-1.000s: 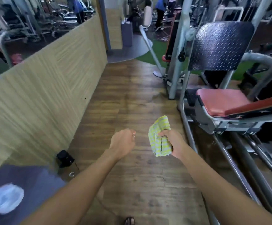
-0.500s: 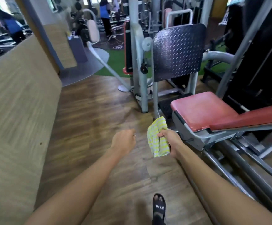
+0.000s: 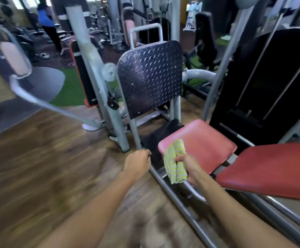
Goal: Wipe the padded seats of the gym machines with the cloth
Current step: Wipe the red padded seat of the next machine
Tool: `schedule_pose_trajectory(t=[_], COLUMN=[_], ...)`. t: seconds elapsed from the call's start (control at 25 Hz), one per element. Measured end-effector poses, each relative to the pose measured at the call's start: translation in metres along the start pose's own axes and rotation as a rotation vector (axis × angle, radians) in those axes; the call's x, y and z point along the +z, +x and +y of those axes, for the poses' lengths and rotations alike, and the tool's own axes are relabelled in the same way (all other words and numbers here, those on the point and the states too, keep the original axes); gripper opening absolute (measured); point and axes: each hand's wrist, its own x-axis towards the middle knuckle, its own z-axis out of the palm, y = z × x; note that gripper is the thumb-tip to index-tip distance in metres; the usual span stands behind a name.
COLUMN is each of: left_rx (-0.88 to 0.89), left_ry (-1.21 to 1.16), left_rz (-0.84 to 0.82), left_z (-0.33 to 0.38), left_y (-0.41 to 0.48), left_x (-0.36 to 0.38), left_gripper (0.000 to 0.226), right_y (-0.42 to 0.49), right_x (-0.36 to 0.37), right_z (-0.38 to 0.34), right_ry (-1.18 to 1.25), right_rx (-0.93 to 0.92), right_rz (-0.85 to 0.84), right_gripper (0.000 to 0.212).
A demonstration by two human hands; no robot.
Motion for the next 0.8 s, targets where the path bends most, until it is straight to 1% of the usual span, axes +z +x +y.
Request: schedule_pose_trajectory(t=[0.12,0.24,0.32,0.36,0.44,0.52,0.56,0.64,0.72,0.8], left_rx=[0.138,0.284,0.344,0.38,0.464,0.521,0.549,0.599,0.628,0.599], left_ry=[0.001,-0.004,-0.002,-0.003,0.011,0.035,0.034,0.053,0.099,0.109], left_rz=[-0.05,-0.114,-0.183,-0.223,-0.322,-0.38,-0.402,-0.441,-0.472,-0.496], left_z=[-0.002,0.003,0.012,0.017,0.029,0.039,0.043,0.051,0.054,0.055], left_y=[0.091,0.181,0.226,0.242,0.268,0.283,0.291,0.301,0.307,0.311], left_x=[0.017,0.042,0.062,0.071,0.096,0.124,0.142,0.187,0.23,0.276], left_gripper=[0.034,0.036,0.036,0.036,0.038,0.039,0.038,0.037,0.037,0.044], right_y=[0.061,0.126,0.161,0.173,0.187,0.196,0.207,0.237,0.264,0.29], right_x=[-0.004,-0.012,-0.023,-0.028,-0.038,-0.048,-0.056,-0.074,-0.088,-0.105], right_z=[-0.019,-0.03,-0.028,-0.024,-0.016,-0.006,0.002,0.027,0.057,0.089], right_ry=[0.046,0.105,0.152,0.151,0.179,0.2,0.164,0.009,-0.155,-0.338], right_rx=[0.035,0.039,0.057,0.089,0.146,0.177,0.177,0.148,0.109,0.083], right_rz=[0.104,0.256,0.344,0.377,0.464,0.506,0.518,0.533,0.493,0.474], right_gripper=[0.019,0.015,0.022,0.025,0.021,0.02,0.022,0.027,0.042,0.058])
